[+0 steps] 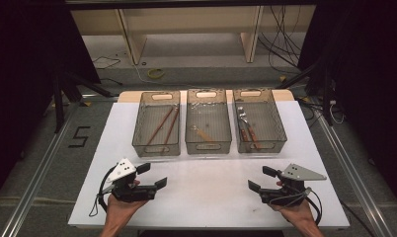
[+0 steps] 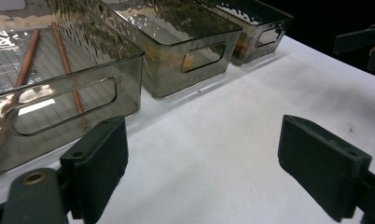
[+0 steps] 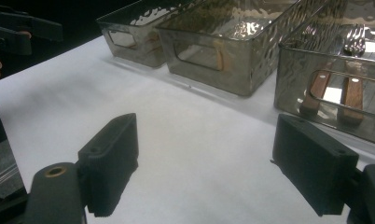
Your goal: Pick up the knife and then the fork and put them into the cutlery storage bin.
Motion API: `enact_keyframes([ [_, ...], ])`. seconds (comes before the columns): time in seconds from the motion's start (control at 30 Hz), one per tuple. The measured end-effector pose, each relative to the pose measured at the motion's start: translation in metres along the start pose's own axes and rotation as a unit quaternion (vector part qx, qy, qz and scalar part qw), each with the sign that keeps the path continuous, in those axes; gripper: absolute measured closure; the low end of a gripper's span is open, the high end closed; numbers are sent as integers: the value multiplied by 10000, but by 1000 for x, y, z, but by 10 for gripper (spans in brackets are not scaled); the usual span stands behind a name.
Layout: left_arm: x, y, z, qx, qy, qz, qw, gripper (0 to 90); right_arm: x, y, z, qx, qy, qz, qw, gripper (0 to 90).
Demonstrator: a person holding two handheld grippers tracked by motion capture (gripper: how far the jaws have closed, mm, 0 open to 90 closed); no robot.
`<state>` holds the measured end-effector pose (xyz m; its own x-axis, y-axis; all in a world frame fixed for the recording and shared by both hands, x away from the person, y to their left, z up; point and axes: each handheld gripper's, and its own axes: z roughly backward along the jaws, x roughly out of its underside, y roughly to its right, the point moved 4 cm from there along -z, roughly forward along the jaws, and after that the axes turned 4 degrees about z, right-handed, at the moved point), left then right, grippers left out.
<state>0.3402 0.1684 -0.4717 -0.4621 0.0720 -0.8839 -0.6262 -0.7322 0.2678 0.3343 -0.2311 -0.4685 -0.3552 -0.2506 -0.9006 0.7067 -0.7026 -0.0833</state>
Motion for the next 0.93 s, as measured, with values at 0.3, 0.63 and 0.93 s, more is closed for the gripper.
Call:
enact_keyframes([
  [0.3, 0, 0, 0, 7, -4, 1, 10000, 155, 2, 0, -1, 40, -43, 21, 10000, 233],
  [0.63, 0, 0, 0, 2, -2, -1, 10000, 155, 2, 1, 0, 62, -29, 7, 10000, 234],
  [0.93, 0, 0, 0, 1, -3, -4, 10000, 155, 2, 2, 0, 83, -31, 9, 10000, 234],
])
